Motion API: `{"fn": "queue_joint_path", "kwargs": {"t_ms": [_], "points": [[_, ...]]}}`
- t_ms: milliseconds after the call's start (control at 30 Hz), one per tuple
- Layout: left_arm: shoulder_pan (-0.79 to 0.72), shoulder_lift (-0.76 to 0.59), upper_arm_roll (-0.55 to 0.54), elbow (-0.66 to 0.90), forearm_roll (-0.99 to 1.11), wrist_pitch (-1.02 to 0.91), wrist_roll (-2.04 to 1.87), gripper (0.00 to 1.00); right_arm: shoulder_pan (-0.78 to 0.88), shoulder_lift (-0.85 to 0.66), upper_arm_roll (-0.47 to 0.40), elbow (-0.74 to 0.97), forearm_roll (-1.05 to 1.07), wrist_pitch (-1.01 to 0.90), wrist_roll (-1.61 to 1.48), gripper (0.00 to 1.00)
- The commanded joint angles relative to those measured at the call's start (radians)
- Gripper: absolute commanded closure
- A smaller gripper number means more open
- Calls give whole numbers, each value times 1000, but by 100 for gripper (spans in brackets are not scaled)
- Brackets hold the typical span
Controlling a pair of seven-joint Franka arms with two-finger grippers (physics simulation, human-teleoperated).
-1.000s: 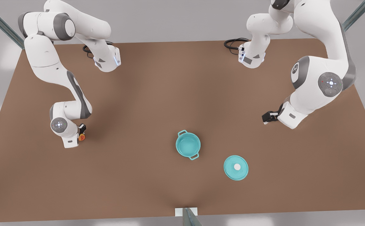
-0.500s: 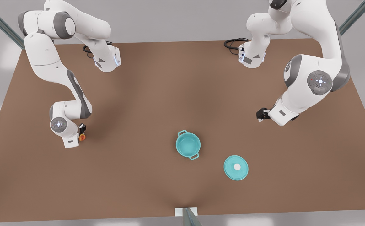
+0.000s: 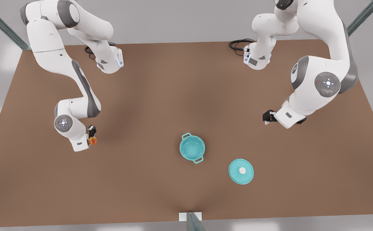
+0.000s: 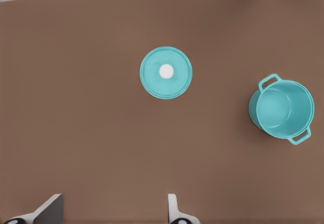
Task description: Open the pot lid and put the potato into the pot
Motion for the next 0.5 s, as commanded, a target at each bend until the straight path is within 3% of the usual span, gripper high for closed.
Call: {"fn": "queue_joint_path", "kwargs": {"t_ms": [0,67,467], "points": [[0,-1,0,1,1,1,33,0,2,-2,33,30,52,-103,1,62],[0,-1,0,1,1,1,33,0,21,0,67,62,76,-124,20,63],[0,0,0,1,1,1,33,0,336,130,68,357,159,-176,284,63]]}}
